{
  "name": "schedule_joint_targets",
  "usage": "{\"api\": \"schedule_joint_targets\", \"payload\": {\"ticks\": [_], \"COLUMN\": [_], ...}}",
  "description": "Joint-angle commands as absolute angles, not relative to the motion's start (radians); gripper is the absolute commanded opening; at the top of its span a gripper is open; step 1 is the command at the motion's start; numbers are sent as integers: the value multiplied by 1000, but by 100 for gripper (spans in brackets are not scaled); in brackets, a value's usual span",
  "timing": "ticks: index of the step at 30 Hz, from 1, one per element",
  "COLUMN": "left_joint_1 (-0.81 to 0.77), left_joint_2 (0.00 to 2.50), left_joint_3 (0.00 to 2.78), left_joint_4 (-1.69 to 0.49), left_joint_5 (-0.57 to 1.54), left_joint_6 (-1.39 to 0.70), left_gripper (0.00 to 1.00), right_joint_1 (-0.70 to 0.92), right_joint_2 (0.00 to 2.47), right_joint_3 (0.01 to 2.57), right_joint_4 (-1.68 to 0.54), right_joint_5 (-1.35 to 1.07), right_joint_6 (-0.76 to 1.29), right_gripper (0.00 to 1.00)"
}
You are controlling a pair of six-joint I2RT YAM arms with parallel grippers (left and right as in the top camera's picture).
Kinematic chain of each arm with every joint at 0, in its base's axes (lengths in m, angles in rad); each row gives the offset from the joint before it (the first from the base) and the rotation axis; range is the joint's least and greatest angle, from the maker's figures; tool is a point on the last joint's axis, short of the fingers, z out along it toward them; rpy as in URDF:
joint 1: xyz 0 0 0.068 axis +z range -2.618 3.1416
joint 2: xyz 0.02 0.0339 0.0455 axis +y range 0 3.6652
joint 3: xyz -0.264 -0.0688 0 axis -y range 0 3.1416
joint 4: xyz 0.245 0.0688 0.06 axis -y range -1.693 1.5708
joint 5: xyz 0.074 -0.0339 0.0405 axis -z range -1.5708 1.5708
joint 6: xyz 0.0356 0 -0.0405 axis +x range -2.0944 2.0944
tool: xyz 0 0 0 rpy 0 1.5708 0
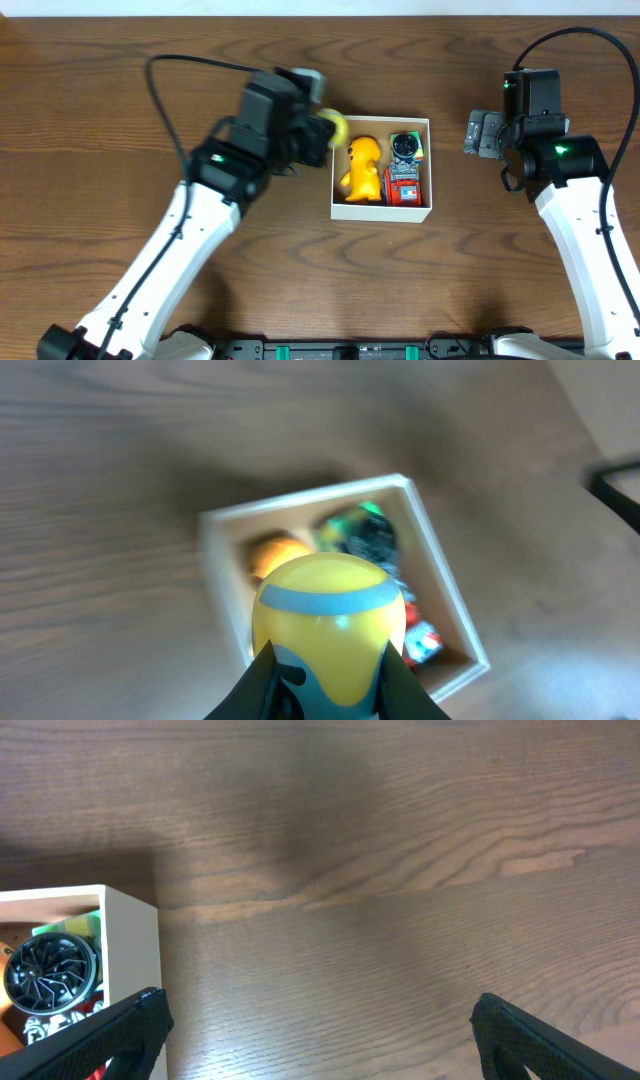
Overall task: Pack container
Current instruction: 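Drop the ball into the box and raise the left gripper away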
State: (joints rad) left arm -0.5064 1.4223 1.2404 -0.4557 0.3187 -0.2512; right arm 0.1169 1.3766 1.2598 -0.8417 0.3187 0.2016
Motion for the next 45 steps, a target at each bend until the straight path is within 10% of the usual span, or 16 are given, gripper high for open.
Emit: {"api": "schedule_joint_targets", "payload": {"ticks": [1,19,22,25,27,45], "left_joint_1": [-568,-658,-658,-658,-658,-582], "left_joint_2": [1444,1661,1661,1661,1661,1598], "left_joint_3": [1248,1248,1248,1248,1248,1248], "left_joint_4": [-433,-308,-308,-311,-315,-344], "left_joint_5": [342,56,13,14,14,6], "left_joint_6": [-260,-259,-259,-259,-259,-260], "left_gripper": [6,13,33,84,92,96], "right_joint_1": [110,110,110,110,110,110], "right_joint_2": [1364,1364,1364,1364,1364,1364], "right_joint_3": [1269,1269,1269,1269,1269,1269], "right_joint_4": [-842,-842,-842,-842,-842,-842], "right_joint_5": [333,333,333,333,333,333], "right_joint_6": [213,213,213,213,213,213], "right_gripper": [99,99,99,99,99,99]}}
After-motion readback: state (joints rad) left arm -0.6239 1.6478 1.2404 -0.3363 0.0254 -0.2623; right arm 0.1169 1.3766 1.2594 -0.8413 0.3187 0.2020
